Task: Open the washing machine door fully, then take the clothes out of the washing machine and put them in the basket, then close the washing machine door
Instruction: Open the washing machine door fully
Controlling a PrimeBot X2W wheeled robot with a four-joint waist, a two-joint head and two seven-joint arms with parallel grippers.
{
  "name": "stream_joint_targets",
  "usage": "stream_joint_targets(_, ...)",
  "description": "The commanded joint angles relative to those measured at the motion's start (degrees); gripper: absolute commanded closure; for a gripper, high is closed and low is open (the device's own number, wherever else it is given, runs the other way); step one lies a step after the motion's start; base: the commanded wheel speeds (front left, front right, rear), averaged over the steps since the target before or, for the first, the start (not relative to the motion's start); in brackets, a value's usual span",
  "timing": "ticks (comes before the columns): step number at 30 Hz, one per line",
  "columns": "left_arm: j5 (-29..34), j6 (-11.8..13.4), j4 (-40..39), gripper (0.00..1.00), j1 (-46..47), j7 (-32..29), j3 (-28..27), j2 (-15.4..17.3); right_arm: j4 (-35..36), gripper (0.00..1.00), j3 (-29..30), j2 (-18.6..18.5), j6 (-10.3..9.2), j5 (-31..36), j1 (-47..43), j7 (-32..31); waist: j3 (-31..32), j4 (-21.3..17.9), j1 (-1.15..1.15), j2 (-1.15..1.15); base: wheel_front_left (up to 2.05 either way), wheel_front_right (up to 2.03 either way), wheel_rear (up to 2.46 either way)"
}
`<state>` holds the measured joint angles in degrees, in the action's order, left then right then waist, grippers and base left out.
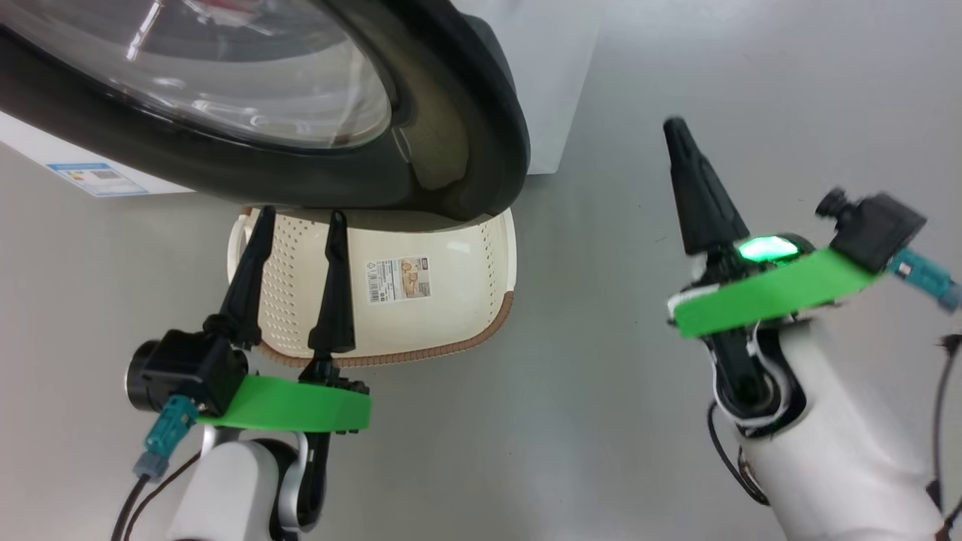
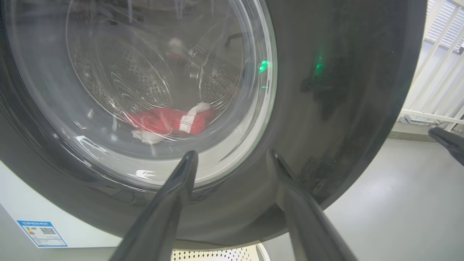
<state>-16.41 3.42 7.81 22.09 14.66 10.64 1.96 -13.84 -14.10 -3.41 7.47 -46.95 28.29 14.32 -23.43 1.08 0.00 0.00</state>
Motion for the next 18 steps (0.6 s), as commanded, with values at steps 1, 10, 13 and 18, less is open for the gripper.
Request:
stream_joint_targets(1,-0.5,-0.4,-1.4,0.0,-0.1,0.3,-1.6,0.9,2.9,1.0,-2.1,0.5,0.02,-9.8,2.3,-1.6,-0.2,0.2,0.0,0.0,0.0,0.0,0.0)
stream_joint_targets(10,-0.7,-0.4,-1.4,0.0,0.2,0.3,-1.4,0.9,5.3,1.0,-0.2,0.3,0.02,-39.3,9.0,-15.2,-0.9,1.2,0.0,0.0,0.0,0.0,0.0)
stream_joint_targets(13,-0.8,-0.3,-1.3,0.0,0.3,0.3,-1.2,0.9,3.8,1.0,1.0,0.2,0.02,-47.2,11.8,-22.2,-1.1,1.7,0.0,0.0,0.0,0.0,0.0)
stream_joint_targets(18,-1.3,-0.4,-1.2,0.0,0.5,0.3,-0.7,0.9,-0.4,1.0,1.3,-1.9,0.02,-55.8,15.9,-34.5,-1.6,2.6,0.0,0.0,0.0,0.0,0.0)
